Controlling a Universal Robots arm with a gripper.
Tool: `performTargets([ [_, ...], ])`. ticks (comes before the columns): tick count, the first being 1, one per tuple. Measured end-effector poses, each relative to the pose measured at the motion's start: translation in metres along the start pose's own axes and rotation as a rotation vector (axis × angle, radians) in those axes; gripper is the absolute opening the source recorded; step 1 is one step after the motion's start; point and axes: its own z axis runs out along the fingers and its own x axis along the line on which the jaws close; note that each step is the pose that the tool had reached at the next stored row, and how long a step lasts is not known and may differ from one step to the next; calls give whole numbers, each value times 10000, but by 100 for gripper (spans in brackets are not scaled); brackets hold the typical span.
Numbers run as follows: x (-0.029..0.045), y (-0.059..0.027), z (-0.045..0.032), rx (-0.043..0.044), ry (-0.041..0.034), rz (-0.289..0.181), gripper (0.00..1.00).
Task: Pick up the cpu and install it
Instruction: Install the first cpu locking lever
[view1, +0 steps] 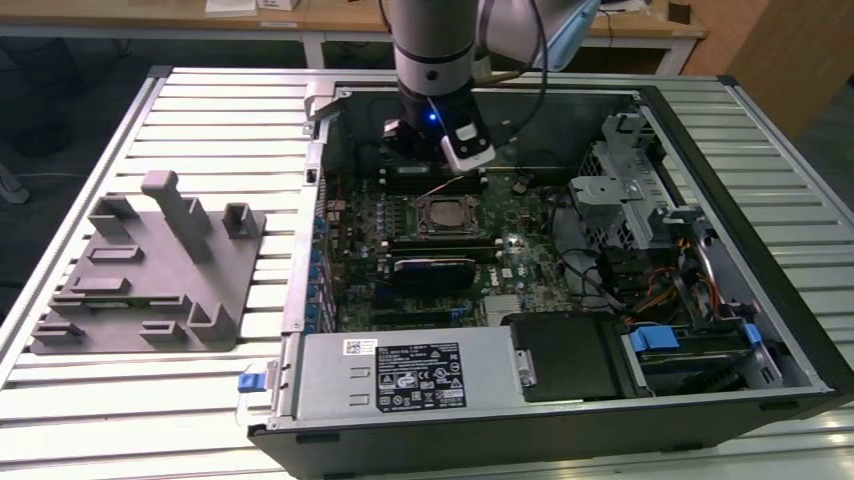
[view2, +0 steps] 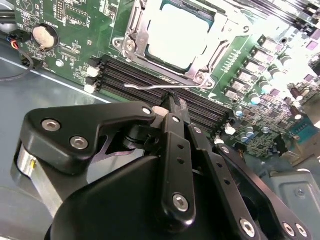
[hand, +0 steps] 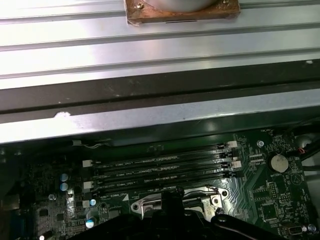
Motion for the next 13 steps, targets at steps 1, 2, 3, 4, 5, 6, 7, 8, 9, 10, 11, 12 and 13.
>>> performTargets([
  [1,-6,1,3,8,-11,7,11],
  [2,-13,3,5,19,-20,19,11],
  [3,-20,5,7,33,-32,38,11],
  [4,-25,7,10,45,-44,58,11],
  [5,-32,9,12,58,-55,78,11],
  [6,-38,10,15,70,-67,100,11],
  [7,-44,12,18,81,-80,123,11],
  [8,-50,13,21,92,-96,149,11],
  [9,-54,14,25,105,-118,179,11],
  [10,-58,15,28,115,-143,208,11],
  [11,-61,15,31,126,-174,232,11],
  [12,-63,16,34,140,-211,260,11],
  [13,-64,16,37,153,-250,287,11],
])
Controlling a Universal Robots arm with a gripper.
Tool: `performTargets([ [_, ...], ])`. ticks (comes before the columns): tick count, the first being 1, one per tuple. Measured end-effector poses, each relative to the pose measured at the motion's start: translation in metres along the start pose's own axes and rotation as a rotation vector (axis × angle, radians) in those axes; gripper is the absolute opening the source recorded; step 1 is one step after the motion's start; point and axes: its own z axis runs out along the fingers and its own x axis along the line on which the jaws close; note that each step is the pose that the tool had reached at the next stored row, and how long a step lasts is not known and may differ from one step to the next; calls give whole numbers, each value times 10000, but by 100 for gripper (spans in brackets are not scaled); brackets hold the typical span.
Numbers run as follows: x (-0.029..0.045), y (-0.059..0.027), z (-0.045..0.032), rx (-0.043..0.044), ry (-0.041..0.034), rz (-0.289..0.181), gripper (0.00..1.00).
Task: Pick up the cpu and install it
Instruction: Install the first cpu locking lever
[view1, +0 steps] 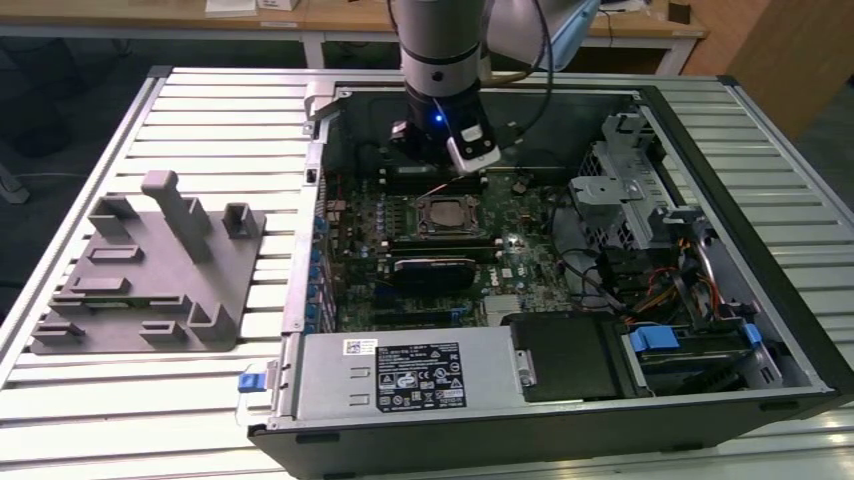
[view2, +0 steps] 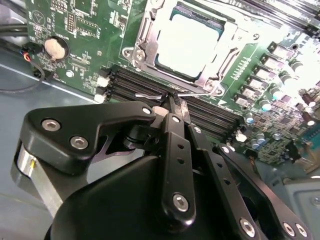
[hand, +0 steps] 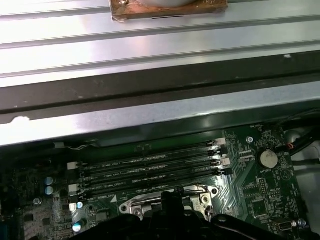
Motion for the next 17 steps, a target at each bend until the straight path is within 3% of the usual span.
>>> performTargets([
  [5,-1,-2,19,21,-238,170,11],
  [7,-1,-5,34,20,-300,256,11],
  [17,6,13,87,63,-411,748,11],
])
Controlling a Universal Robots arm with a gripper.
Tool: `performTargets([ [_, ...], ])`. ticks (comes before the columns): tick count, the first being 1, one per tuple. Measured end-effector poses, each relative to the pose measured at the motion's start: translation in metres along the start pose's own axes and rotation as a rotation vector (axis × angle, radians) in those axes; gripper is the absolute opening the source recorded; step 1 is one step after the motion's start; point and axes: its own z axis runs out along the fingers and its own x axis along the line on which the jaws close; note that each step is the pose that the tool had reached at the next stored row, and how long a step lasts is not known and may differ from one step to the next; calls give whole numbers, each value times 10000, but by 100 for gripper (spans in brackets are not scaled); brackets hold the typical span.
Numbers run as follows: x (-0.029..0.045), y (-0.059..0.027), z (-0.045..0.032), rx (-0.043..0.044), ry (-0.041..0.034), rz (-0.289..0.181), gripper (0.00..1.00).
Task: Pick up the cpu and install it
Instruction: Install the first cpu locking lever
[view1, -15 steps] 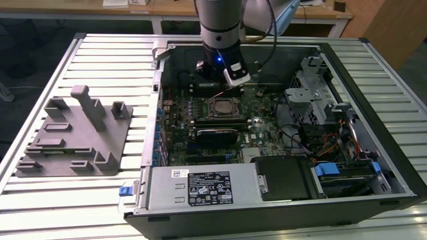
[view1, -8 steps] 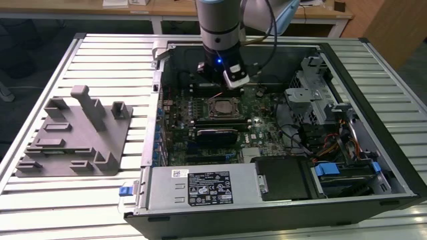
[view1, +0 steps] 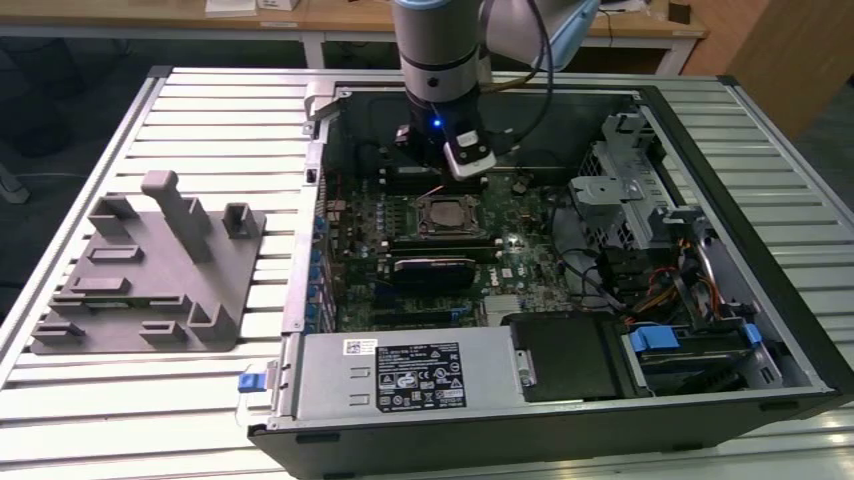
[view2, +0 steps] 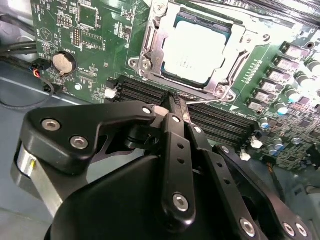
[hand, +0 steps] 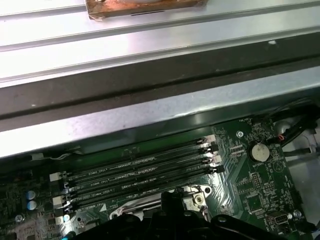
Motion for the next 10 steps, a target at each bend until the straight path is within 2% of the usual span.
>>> performTargets([
  [10,19,41,54,48,-105,463,11],
])
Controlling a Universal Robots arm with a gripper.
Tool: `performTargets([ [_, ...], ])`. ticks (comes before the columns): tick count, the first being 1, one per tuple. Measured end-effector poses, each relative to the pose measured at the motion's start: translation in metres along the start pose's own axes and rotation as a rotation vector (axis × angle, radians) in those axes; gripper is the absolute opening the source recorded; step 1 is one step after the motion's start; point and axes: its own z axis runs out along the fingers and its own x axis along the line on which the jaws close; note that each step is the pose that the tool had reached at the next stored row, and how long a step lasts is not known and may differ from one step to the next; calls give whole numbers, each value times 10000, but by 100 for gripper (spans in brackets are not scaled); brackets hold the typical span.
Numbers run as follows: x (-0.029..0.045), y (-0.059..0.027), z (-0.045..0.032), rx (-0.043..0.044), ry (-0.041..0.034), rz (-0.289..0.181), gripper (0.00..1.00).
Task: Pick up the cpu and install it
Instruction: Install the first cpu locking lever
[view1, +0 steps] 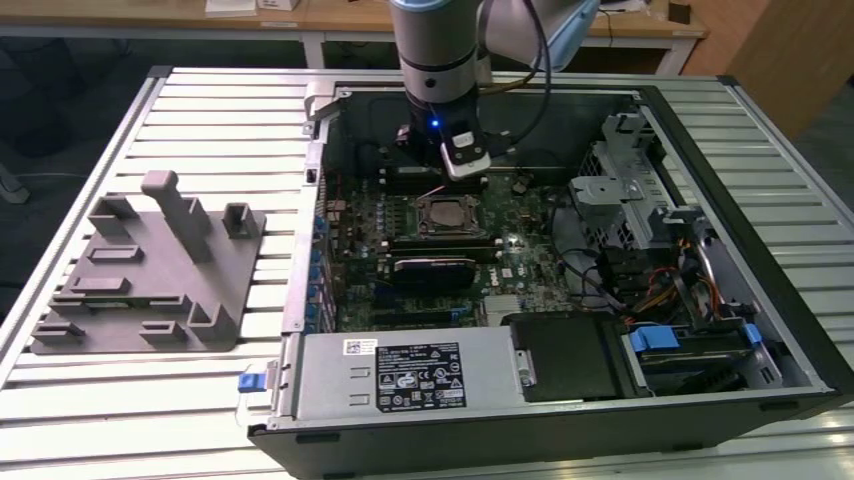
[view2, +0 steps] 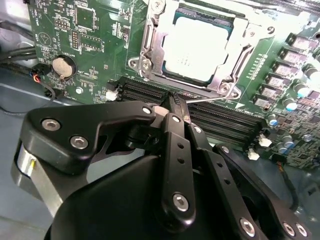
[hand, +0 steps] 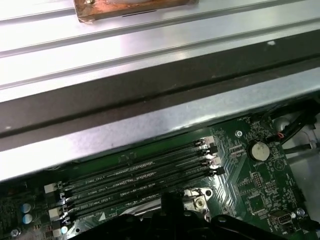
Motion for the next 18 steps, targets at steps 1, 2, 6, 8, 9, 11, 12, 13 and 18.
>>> performTargets([
  [1,2,5,7,2,-11,39,11],
  [2,5,9,14,6,-24,82,11],
  [6,13,18,42,17,-83,251,11],
  [8,16,20,60,20,-126,340,11],
  [9,17,20,68,21,-146,379,11],
  [11,20,21,83,22,-180,448,11],
  [12,22,21,88,23,-185,464,11],
  [13,25,22,92,24,-187,474,11],
  [18,51,21,110,21,-198,514,11],
])
